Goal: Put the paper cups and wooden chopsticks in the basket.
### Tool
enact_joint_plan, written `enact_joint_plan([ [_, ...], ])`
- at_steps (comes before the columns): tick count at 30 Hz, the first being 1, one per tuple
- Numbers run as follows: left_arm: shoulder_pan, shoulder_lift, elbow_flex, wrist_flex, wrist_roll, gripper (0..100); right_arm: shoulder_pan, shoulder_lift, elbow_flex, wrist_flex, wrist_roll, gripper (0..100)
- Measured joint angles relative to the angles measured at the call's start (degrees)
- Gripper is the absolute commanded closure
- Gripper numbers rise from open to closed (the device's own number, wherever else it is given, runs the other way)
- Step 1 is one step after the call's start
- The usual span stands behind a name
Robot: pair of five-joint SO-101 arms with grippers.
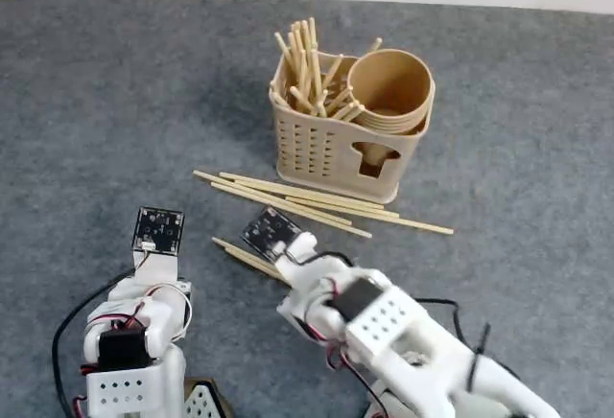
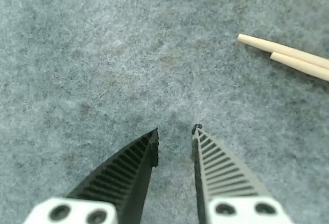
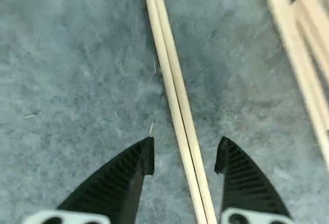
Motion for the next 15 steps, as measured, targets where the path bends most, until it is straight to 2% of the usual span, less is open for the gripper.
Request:
enact_joint_plan([
  [3,0.0,0.0,0.0,0.0,0.0,88,0.3,7.4,-4.7,-0.2,0.0,79.6],
  [8,0.0,0.0,0.0,0.0,0.0,88,4.8,18.2,-10.8,-0.9,0.4,79.6],
  [12,0.0,0.0,0.0,0.0,0.0,88,5.7,24.6,-13.8,-1.4,4.9,79.6],
  [15,0.0,0.0,0.0,0.0,0.0,88,5.7,25.9,-14.6,-1.2,5.7,79.6],
])
